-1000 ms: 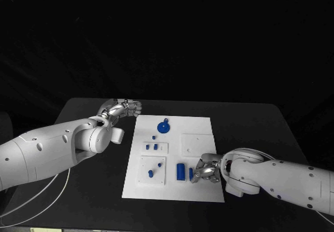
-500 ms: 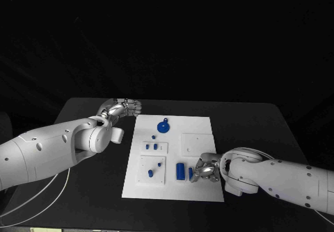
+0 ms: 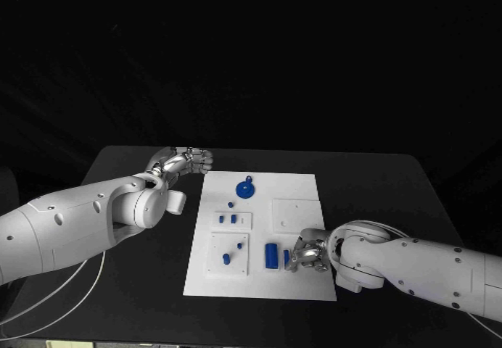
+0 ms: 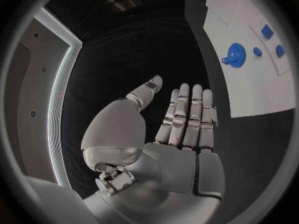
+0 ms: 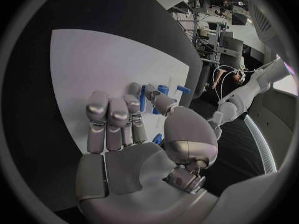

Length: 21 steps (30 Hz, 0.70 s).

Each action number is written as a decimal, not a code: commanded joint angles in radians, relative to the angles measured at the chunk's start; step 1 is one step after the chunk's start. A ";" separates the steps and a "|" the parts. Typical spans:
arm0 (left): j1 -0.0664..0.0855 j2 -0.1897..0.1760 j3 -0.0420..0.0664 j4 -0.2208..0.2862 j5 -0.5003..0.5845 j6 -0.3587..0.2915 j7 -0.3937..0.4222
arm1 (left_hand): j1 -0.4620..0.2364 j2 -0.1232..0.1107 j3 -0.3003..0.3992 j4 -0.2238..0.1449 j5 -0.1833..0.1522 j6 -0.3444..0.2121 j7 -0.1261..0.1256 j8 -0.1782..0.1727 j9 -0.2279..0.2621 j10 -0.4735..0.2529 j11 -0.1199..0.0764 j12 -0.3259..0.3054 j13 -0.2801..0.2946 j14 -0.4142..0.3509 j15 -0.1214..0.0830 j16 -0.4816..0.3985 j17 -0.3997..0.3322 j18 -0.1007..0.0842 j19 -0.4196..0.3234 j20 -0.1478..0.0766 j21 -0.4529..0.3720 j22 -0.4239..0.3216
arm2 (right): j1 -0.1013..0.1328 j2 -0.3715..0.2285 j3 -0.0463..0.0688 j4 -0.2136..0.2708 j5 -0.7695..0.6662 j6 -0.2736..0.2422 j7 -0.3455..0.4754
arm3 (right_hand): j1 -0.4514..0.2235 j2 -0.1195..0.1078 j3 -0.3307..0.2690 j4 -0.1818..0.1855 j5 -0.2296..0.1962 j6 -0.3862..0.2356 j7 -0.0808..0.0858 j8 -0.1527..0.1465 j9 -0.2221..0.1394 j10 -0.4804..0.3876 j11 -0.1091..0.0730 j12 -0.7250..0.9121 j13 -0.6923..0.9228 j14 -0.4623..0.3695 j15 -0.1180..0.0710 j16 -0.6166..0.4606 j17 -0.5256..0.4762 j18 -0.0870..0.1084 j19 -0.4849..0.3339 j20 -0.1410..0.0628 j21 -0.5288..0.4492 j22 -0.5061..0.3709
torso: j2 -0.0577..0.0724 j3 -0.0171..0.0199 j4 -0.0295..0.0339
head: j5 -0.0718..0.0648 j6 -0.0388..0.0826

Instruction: Assemble the parts on the task board

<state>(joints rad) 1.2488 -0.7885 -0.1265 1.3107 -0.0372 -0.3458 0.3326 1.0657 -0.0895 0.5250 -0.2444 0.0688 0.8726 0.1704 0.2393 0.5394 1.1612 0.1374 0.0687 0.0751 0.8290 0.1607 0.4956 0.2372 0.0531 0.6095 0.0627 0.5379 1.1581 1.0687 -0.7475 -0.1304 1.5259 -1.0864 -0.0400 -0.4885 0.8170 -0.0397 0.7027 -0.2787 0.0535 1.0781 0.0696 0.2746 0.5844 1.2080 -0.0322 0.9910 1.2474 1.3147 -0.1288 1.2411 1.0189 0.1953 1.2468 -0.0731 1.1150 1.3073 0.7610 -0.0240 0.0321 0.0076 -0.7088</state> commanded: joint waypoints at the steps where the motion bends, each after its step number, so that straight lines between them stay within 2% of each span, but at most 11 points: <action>1: 0.001 0.001 0.001 0.002 -0.004 0.007 0.006 | -0.009 0.003 0.001 0.008 -0.002 -0.005 0.000 0.004 -0.001 0.000 0.003 0.005 -0.001 0.001 0.006 -0.004 0.002 0.016 -0.004 0.002 -0.005 0.001 | -0.008 -0.001 -0.006 -0.005 -0.020 0.008 -0.023 | 0.006 -0.001 0.004 -0.003 -0.001 0.000 0.007 -0.005 -0.006 0.004 -0.002 -0.004 0.001 -0.001 -0.008 -0.002 0.001 0.067 -0.005 0.001 0.000 0.014 | 0.000 -0.0002 -0.0006 | 0.000 0.000; 4: 0.001 0.001 0.000 0.002 -0.004 0.007 0.006 | -0.009 0.003 0.001 0.008 -0.002 -0.005 0.000 0.004 -0.001 0.000 0.003 0.005 -0.001 0.001 0.006 -0.005 0.002 0.016 -0.004 0.002 -0.005 0.002 | -0.008 -0.005 -0.006 -0.003 -0.018 0.005 -0.015 | 0.001 -0.009 0.002 -0.004 -0.001 0.000 0.008 -0.005 -0.007 0.004 -0.001 -0.004 0.001 -0.001 -0.007 -0.002 0.001 0.067 -0.005 0.002 0.000 0.015 | 0.000 -0.0001 -0.0004 | -0.001 0.002; 6: 0.001 0.001 0.000 0.002 -0.004 0.007 0.006 | -0.009 0.003 0.001 0.008 -0.002 -0.005 0.000 0.004 -0.001 0.000 0.003 0.005 -0.001 0.001 0.006 -0.005 0.002 0.016 -0.004 0.002 -0.005 0.002 | -0.008 -0.008 -0.006 -0.001 -0.006 -0.001 -0.003 | -0.007 -0.030 -0.002 -0.004 0.002 0.000 0.008 -0.006 -0.008 0.004 0.000 -0.004 0.001 -0.001 -0.006 -0.002 0.001 0.067 -0.004 0.003 0.001 0.015 | 0.000 0.0002 -0.0004 | -0.001 0.002; 8: 0.001 0.001 0.000 0.001 -0.004 0.007 0.006 | -0.009 0.003 0.000 0.008 -0.002 -0.005 0.000 0.004 -0.001 0.000 0.003 0.005 -0.001 0.002 0.006 -0.005 0.002 0.016 -0.004 0.002 -0.005 0.002 | -0.008 -0.013 -0.006 0.001 0.015 -0.014 0.009 | -0.023 -0.057 -0.017 -0.002 0.024 -0.001 0.009 -0.007 -0.009 0.003 0.001 -0.004 0.001 0.000 -0.006 -0.003 0.001 0.067 -0.004 0.005 0.001 0.015 | 0.000 0.0003 -0.0005 | -0.002 0.003; 9: 0.001 0.002 0.000 0.001 -0.004 0.007 0.006 | -0.009 0.003 0.000 0.008 -0.002 -0.005 0.000 0.004 -0.001 0.000 0.003 0.005 -0.001 0.002 0.006 -0.005 0.002 0.016 -0.004 0.002 -0.005 0.002 | -0.008 -0.017 -0.006 0.002 0.033 -0.021 0.019 | -0.035 -0.081 -0.029 0.000 0.021 -0.005 0.010 -0.009 -0.010 0.001 0.002 -0.004 0.002 -0.001 -0.005 -0.004 0.000 0.067 -0.004 0.005 0.000 0.014 | 0.000 0.0003 -0.0004 | -0.002 0.005; 12: 0.001 0.003 0.000 -0.002 -0.004 0.009 0.007 | -0.009 0.003 0.000 0.008 -0.002 -0.005 0.000 0.004 -0.001 0.000 0.003 0.005 -0.001 0.002 0.006 -0.005 0.002 0.016 -0.004 0.003 -0.005 0.002 | -0.008 -0.033 -0.005 0.013 0.067 -0.035 0.052 | -0.060 -0.132 -0.053 0.010 0.012 -0.023 0.015 -0.019 -0.012 -0.006 0.006 -0.006 0.002 -0.001 -0.003 -0.009 -0.003 0.067 -0.005 0.003 -0.005 0.011 | -0.001 -0.0001 -0.0009 | -0.003 0.010; 15: 0.001 0.005 0.000 -0.011 0.001 0.015 0.011 | -0.010 0.002 0.000 0.008 -0.002 -0.006 0.000 0.004 -0.001 0.000 0.003 0.005 -0.001 0.002 0.006 -0.005 0.002 0.016 -0.005 0.003 -0.005 0.002 | -0.006 -0.046 0.003 0.016 0.123 -0.063 0.111 | -0.082 -0.172 -0.072 0.027 0.007 -0.050 0.022 -0.032 -0.016 -0.017 0.011 -0.007 0.005 -0.004 0.001 -0.015 -0.006 0.067 -0.010 0.000 -0.013 0.007 | -0.002 -0.0003 -0.0014 | -0.005 0.016; 17: 0.001 0.007 -0.002 -0.012 0.014 0.032 0.019 | -0.010 0.002 0.000 0.009 -0.003 -0.006 0.000 0.004 -0.002 -0.001 0.003 0.005 -0.001 0.002 0.006 -0.005 0.003 0.016 -0.005 0.003 -0.005 0.002 | -0.001 -0.046 0.013 -0.001 0.174 -0.081 0.157 | -0.113 -0.181 -0.098 0.042 -0.003 -0.070 0.028 -0.041 -0.018 -0.024 0.018 -0.005 0.007 -0.005 0.006 -0.017 -0.007 0.067 -0.013 -0.002 -0.017 0.006 | -0.004 -0.0014 -0.0028 | -0.005 0.023; 18: 0.000 0.007 -0.004 -0.011 0.023 0.039 0.022 | -0.011 0.000 -0.001 0.009 -0.003 -0.006 0.000 0.004 -0.002 -0.001 0.002 0.005 -0.002 0.001 0.006 -0.006 0.003 0.016 -0.005 0.003 -0.006 0.003 | 0.002 -0.043 0.022 -0.019 0.206 -0.106 0.185 | -0.130 -0.171 -0.124 0.039 -0.006 -0.078 0.030 -0.043 -0.016 -0.029 0.019 -0.004 0.010 -0.008 0.008 -0.018 -0.006 0.067 -0.018 -0.004 -0.020 0.006 | -0.005 -0.0018 -0.0033 | -0.006 0.029; 20: 0.000 0.006 -0.009 -0.009 0.027 0.045 0.026 | -0.012 -0.002 -0.003 0.009 -0.003 -0.007 0.000 0.003 -0.002 -0.003 0.002 0.004 -0.002 0.002 0.005 -0.005 0.004 0.016 -0.005 0.003 -0.006 0.003 | 0.011 -0.040 0.033 -0.052 0.257 -0.146 0.254 | -0.143 -0.128 -0.196 -0.012 -0.005 -0.094 0.036 -0.045 -0.010 -0.041 0.022 0.001 0.015 -0.014 0.009 -0.020 -0.004 0.067 -0.031 -0.014 -0.025 0.008 | -0.011 -0.0031 -0.0076 | -0.006 0.036; 21: 0.000 0.007 -0.010 -0.010 0.027 0.049 0.027 | -0.013 -0.002 -0.003 0.009 -0.003 -0.008 0.001 0.003 -0.003 -0.003 0.001 0.004 -0.002 0.003 0.005 -0.005 0.004 0.015 -0.005 0.003 -0.006 0.004 | 0.017 -0.039 0.038 -0.067 0.284 -0.161 0.281 | -0.134 -0.121 -0.210 -0.013 -0.001 -0.105 0.035 -0.049 -0.010 -0.043 0.023 0.002 0.016 -0.014 0.012 -0.021 -0.003 0.067 -0.032 -0.017 -0.026 0.008 | -0.013 -0.0036 -0.0081 | -0.005 0.041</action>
<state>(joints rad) 1.2485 -0.7847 -0.1375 1.2978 -0.0290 -0.3343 0.3362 1.0650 -0.0902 0.5226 -0.2420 0.0688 0.8731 0.1709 0.2393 0.5382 1.1612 0.1374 0.0687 0.0738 0.8290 0.1607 0.4956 0.2407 0.0511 0.6095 0.0627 0.5380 1.1606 1.0793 -0.7874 -0.0956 1.4756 -0.9327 -0.1182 -0.3543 0.6804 -0.1709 0.5050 -0.2851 0.0503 0.9996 0.0836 0.2284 0.5731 1.1700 -0.0090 0.9880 1.2628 1.3049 -0.1202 1.2266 1.0141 0.2012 1.2193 -0.0858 1.0956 1.3079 0.7556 -0.0254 0.0286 0.0019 -0.6790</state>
